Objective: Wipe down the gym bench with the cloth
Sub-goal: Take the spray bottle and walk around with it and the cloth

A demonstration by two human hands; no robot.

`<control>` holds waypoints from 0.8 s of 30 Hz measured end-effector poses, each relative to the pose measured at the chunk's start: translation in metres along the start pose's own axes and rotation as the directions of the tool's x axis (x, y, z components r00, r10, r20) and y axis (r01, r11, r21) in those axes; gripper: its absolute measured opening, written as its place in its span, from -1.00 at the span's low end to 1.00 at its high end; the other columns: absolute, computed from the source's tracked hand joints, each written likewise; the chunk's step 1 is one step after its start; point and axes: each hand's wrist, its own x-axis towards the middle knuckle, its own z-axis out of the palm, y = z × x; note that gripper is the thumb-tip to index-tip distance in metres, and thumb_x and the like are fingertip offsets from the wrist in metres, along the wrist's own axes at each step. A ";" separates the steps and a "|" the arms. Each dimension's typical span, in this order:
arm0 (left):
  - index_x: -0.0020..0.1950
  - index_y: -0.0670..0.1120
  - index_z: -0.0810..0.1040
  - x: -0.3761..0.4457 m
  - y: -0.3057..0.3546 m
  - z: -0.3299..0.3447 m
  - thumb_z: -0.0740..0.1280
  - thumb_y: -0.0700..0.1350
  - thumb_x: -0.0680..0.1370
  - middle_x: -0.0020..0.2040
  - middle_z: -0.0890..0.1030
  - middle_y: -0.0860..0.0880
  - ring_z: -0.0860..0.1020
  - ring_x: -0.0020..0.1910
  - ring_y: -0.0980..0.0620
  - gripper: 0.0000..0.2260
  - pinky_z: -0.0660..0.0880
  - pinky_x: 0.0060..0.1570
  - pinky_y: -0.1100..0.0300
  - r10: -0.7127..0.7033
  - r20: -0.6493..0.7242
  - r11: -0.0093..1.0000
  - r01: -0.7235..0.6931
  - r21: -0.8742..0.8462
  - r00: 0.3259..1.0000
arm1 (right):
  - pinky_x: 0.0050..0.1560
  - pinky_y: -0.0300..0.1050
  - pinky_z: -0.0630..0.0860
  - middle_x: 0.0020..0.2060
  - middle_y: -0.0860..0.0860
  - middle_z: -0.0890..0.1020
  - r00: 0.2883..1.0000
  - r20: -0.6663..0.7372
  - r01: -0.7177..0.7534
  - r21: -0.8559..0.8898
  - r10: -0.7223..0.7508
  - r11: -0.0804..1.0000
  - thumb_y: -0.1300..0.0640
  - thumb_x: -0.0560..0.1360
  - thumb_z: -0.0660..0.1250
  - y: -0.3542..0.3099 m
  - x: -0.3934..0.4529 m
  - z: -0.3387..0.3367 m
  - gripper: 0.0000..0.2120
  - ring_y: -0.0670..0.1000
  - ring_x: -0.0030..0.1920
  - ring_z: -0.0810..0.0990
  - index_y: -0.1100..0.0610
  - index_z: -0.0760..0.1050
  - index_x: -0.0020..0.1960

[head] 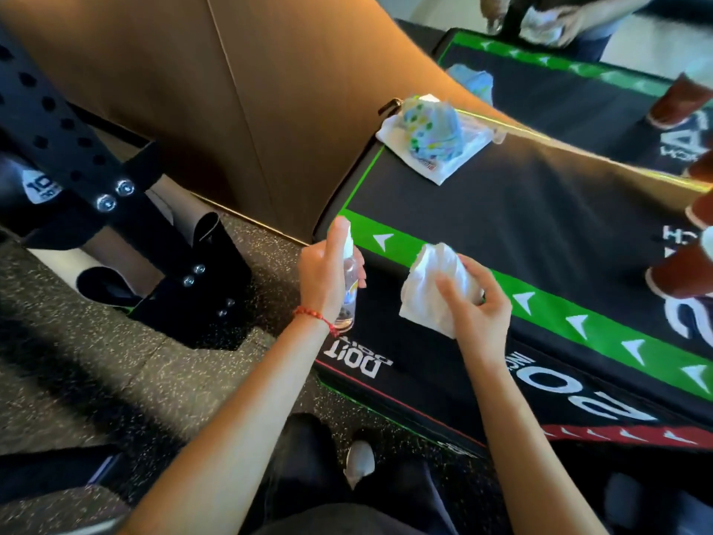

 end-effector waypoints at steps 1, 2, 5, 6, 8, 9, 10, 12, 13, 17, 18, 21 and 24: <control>-0.48 -0.41 0.42 0.010 0.006 0.006 0.13 0.14 0.52 -0.62 0.37 -0.16 0.35 -0.59 -0.01 -0.36 0.31 -0.48 0.25 0.019 0.017 1.000 -0.019 -0.014 1.000 | 0.15 -0.15 0.48 -0.05 -0.19 0.64 1.000 -0.008 0.005 0.002 -0.005 1.000 0.01 0.40 0.45 -0.003 0.007 0.001 -0.83 -0.20 0.03 0.56 -0.12 0.56 -0.03; -0.46 -0.43 0.41 0.019 0.013 0.013 0.15 0.17 0.46 -0.60 0.38 -0.18 0.35 -0.58 -0.02 -0.35 0.31 -0.48 0.25 0.028 0.038 0.998 -0.027 -0.048 0.999 | 0.12 -0.17 0.48 -0.07 -0.20 0.63 1.000 -0.015 0.007 0.002 -0.007 1.000 0.02 0.40 0.44 -0.006 0.015 0.003 -0.85 -0.22 0.02 0.55 -0.15 0.55 -0.05; -0.43 -0.47 0.38 0.047 0.027 0.031 0.17 0.24 0.36 -0.57 0.39 -0.20 0.35 -0.57 -0.04 -0.30 0.32 -0.46 0.21 0.060 0.108 0.991 -0.046 -0.126 0.992 | 0.13 -0.19 0.47 -0.05 -0.19 0.63 0.998 -0.057 0.000 -0.019 -0.001 1.000 0.05 0.41 0.43 -0.013 0.034 0.009 -0.81 -0.22 0.03 0.55 -0.10 0.57 0.00; -0.43 -0.48 0.36 0.055 0.031 0.037 0.17 0.23 0.36 -0.56 0.39 -0.20 0.35 -0.58 -0.03 -0.30 0.32 -0.47 0.21 0.071 0.130 0.989 -0.053 -0.139 0.989 | 0.14 -0.18 0.47 -0.03 -0.18 0.63 0.997 -0.075 -0.004 -0.032 0.002 0.999 0.04 0.40 0.43 -0.014 0.040 0.011 -0.78 -0.20 0.05 0.54 -0.07 0.57 0.04; -0.42 -0.49 0.35 0.068 0.037 0.047 0.17 0.24 0.35 -0.51 0.40 -0.24 0.37 -0.59 -0.01 -0.29 0.35 -0.46 0.23 0.096 0.169 0.987 -0.071 -0.145 0.981 | 0.16 -0.18 0.46 0.00 -0.17 0.62 0.994 -0.109 -0.028 -0.057 0.022 0.998 0.02 0.39 0.44 -0.017 0.052 0.017 -0.73 -0.19 0.07 0.53 -0.05 0.57 0.09; -0.43 -0.49 0.35 0.075 0.038 0.052 0.17 0.26 0.33 -0.51 0.41 -0.24 0.38 -0.58 0.00 -0.28 0.36 -0.46 0.23 0.108 0.184 0.987 -0.083 -0.141 0.977 | 0.17 -0.18 0.45 0.01 -0.17 0.62 0.992 -0.124 -0.043 -0.066 0.034 0.997 0.01 0.39 0.44 -0.018 0.057 0.020 -0.72 -0.18 0.08 0.53 -0.05 0.57 0.10; -0.43 -0.48 0.36 0.082 0.039 0.057 0.16 0.27 0.32 -0.53 0.41 -0.24 0.38 -0.58 0.00 -0.28 0.36 -0.45 0.24 0.122 0.197 0.986 -0.096 -0.137 0.973 | 0.17 -0.17 0.45 0.02 -0.16 0.62 0.989 -0.139 -0.055 -0.074 0.044 0.996 0.01 0.38 0.44 -0.020 0.063 0.022 -0.71 -0.17 0.08 0.53 -0.06 0.56 0.10; -0.45 -0.44 0.40 0.093 0.038 0.066 0.14 0.30 0.32 -0.60 0.40 -0.19 0.38 -0.58 0.01 -0.28 0.35 -0.45 0.25 0.150 0.222 0.984 -0.123 -0.129 0.964 | 0.14 -0.17 0.45 0.04 -0.13 0.61 0.985 -0.165 -0.071 -0.103 0.053 0.992 0.00 0.38 0.43 -0.022 0.073 0.027 -0.69 -0.14 0.07 0.52 -0.07 0.56 0.11; -0.46 -0.41 0.41 0.098 0.037 0.071 0.13 0.30 0.33 -0.62 0.40 -0.13 0.38 -0.58 0.01 -0.29 0.35 -0.44 0.25 0.163 0.233 0.982 -0.135 -0.131 0.959 | 0.10 -0.21 0.43 0.05 -0.11 0.60 0.983 -0.174 -0.082 -0.127 0.060 0.988 0.00 0.38 0.42 -0.024 0.078 0.029 -0.68 -0.13 0.05 0.51 -0.08 0.55 0.13; -0.56 -0.25 0.42 0.110 0.033 0.085 0.12 0.27 0.38 -0.64 0.41 -0.10 0.41 -0.55 -0.02 -0.39 0.37 -0.38 0.21 0.203 0.265 0.975 -0.171 -0.140 0.943 | -0.03 -0.32 0.28 0.06 -0.09 0.56 0.976 -0.195 -0.140 -0.216 0.098 0.966 -0.04 0.39 0.38 -0.026 0.089 0.034 -0.65 -0.15 -0.02 0.42 -0.12 0.51 0.17; -0.56 -0.25 0.42 0.111 0.032 0.087 0.12 0.26 0.39 -0.64 0.40 -0.08 0.40 -0.56 0.00 -0.39 0.36 -0.39 0.23 0.211 0.275 0.973 -0.175 -0.149 0.938 | -0.02 -0.30 0.28 0.06 -0.08 0.56 0.974 -0.200 -0.150 -0.233 0.104 0.961 -0.05 0.39 0.38 -0.025 0.090 0.034 -0.64 -0.14 -0.02 0.41 -0.13 0.50 0.18; -0.50 -0.37 0.43 0.111 0.026 0.091 0.11 0.21 0.42 -0.66 0.37 -0.01 0.38 -0.60 0.10 -0.35 0.34 -0.41 0.30 0.264 0.295 0.963 -0.232 -0.138 0.918 | 0.00 -0.24 0.31 0.07 -0.01 0.54 0.971 -0.220 -0.159 -0.303 0.093 0.940 -0.04 0.40 0.37 -0.022 0.091 0.037 -0.62 -0.03 0.04 0.46 -0.11 0.49 0.21; -0.50 -0.37 0.43 0.112 0.021 0.090 0.09 0.20 0.45 -0.63 0.40 -0.04 0.40 -0.57 0.09 -0.35 0.36 -0.37 0.28 0.304 0.313 0.952 -0.272 -0.141 0.900 | -0.05 -0.18 0.30 0.07 0.07 0.50 0.973 -0.227 -0.137 -0.448 0.037 0.884 -0.03 0.43 0.35 -0.019 0.088 0.041 -0.60 0.08 0.07 0.48 -0.10 0.45 0.26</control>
